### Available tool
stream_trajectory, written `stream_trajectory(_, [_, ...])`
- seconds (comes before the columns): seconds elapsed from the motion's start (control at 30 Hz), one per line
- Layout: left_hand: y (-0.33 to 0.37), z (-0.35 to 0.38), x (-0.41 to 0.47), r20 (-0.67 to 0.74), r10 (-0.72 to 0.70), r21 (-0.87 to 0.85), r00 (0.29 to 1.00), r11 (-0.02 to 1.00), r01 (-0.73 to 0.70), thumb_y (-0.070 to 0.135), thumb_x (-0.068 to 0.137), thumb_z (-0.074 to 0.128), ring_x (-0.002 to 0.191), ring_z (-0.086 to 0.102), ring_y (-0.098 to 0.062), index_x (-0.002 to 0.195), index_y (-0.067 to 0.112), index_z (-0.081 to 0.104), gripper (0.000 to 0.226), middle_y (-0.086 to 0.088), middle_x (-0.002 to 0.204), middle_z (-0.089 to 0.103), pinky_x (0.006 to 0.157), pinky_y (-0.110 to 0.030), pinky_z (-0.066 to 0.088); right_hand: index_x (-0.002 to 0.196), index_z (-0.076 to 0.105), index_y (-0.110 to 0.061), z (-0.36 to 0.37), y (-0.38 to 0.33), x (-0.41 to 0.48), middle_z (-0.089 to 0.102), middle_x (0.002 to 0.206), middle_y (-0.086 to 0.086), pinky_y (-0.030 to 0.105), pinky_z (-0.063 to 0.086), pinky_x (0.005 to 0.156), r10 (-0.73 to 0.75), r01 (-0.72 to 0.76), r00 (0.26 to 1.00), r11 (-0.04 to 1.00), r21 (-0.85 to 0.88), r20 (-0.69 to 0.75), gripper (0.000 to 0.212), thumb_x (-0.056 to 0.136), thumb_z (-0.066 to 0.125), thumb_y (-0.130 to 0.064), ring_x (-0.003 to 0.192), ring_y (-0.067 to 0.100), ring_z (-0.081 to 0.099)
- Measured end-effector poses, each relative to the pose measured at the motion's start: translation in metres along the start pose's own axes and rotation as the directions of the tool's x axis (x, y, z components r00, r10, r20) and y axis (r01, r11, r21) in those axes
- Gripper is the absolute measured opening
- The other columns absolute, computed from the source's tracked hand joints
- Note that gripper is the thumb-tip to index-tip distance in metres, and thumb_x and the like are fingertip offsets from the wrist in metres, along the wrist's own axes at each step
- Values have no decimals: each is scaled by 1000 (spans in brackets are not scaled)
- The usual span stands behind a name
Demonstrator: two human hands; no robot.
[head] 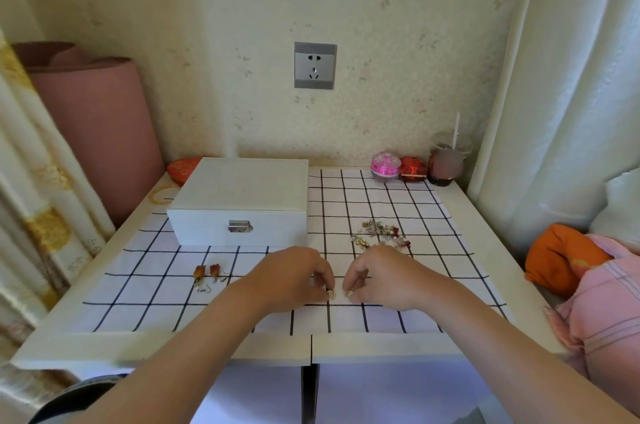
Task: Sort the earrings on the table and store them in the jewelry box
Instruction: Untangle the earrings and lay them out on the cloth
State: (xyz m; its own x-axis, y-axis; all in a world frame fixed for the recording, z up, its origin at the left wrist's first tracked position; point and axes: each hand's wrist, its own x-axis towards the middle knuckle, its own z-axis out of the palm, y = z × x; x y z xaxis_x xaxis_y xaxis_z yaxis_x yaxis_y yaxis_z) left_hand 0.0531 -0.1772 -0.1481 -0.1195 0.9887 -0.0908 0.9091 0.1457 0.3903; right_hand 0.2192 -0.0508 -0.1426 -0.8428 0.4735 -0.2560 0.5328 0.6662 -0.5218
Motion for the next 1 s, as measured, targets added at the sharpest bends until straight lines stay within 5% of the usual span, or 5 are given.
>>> stream_trajectory(0.37, [15, -2, 10, 102, -10, 35, 995, 999, 6, 36, 87, 68, 92, 59, -6, 106, 34, 71, 19, 13, 100, 67, 77, -24, 46, 134, 52, -29, -5, -1, 3, 75, 92, -13, 22, 53, 71, 6, -8, 1000, 993, 120, 19, 55, 85, 73, -14, 72, -7, 61])
stream_trajectory(0.5, [17, -13, 20, 151, -28, -24, 988, 999, 32, 39, 89, 67, 91, 56, -3, 113, 34, 67, 25, 17, 102, 64, 84, -25, 48, 126, 60, -35, -29, 20, 5, 69, 96, -15, 23, 48, 79, 44, -37, 986, 998, 47, -160, 41, 90, 70, -17, 87, 0, 59])
stream_trajectory(0.67, [23, -18, 50, -40, -21, -83, 999, 996, 17, 29, 95, 59, 86, 54, -2, 110, 32, 69, 18, 14, 106, 66, 79, -19, 44, 116, 68, -35, -46, 41, 13, 65, 110, -13, 34, 51, 91, 94, -117, 928, 992, -42, -361, 29, 92, 67, -19, 103, 11, 59])
stream_trajectory(0.9, [18, -4, 102, -117, -88, 52, 989, 994, 95, 7, 93, 56, 110, 58, -17, 124, 27, 63, 37, 3, 121, 60, 90, -30, 50, 113, 71, -34, -51, 56, 39, 64, 115, -9, 31, 50, 83, 31, -98, 912, 984, -146, -408, 27, 94, 64, -16, 104, 13, 60])
stream_trajectory(1.0, [17, 2, 117, -97, -107, 91, 990, 989, 116, 15, 94, 60, 107, 58, -20, 122, 26, 63, 31, 1, 116, 59, 86, -30, 50, 110, 72, -36, -55, 57, 51, 62, 112, -10, 32, 50, 81, -40, -44, 923, 977, -209, -383, 25, 93, 65, -19, 101, 13, 59])
